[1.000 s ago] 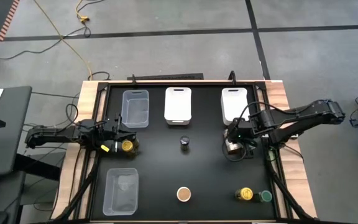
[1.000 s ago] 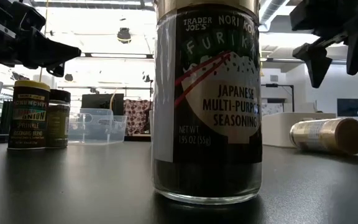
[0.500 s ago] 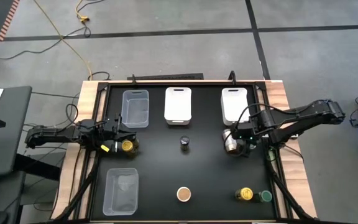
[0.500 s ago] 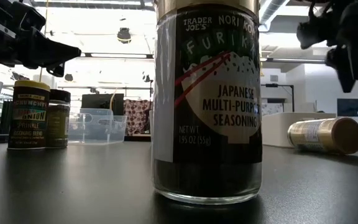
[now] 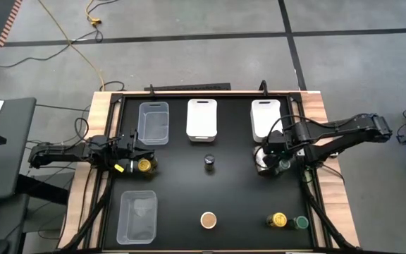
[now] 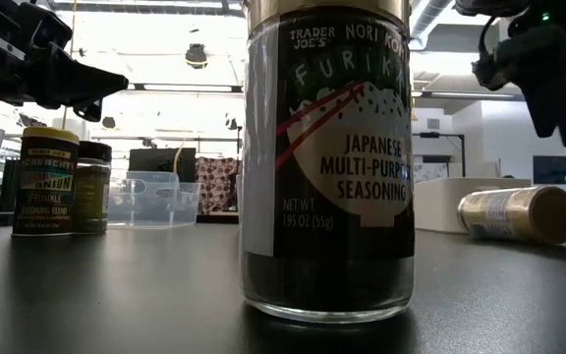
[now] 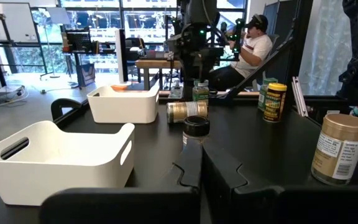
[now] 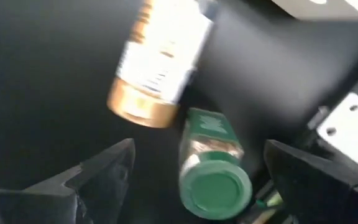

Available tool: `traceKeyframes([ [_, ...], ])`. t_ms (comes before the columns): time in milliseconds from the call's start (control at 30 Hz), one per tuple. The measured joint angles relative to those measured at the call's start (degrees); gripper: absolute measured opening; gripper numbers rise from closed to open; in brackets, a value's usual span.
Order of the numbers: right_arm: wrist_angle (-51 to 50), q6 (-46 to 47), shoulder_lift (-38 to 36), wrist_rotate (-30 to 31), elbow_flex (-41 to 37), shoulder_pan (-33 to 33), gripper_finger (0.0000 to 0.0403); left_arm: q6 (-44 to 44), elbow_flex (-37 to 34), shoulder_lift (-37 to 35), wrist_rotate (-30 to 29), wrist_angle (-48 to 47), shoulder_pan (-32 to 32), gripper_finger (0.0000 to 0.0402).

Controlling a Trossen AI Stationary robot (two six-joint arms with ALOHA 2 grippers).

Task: Sort spices by type
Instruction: Put the top green spice bottle into the right white bin

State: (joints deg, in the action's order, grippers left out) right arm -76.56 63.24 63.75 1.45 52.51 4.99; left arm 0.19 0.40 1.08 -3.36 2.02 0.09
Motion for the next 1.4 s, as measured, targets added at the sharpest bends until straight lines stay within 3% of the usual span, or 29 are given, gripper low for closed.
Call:
traceKeyframes([
  [233,-1.32,6.98,-0.02,-0.22,-0.28,0.03,0.0384,0.01,0.0,-0.01,0.0,0.0,-0.01,0.0],
  [800,-1.6,11.36,0.33,-1.38,-0.47,4.34,0.0363,0.0,0.0,-0.02,-0.02,0.02,-0.01,0.0],
  [1400,5.27,15.87,0.31,-3.4,-8.55,7.02,0.036,0.02,0.0,0.0,-0.02,0.02,-0.01,0.0],
])
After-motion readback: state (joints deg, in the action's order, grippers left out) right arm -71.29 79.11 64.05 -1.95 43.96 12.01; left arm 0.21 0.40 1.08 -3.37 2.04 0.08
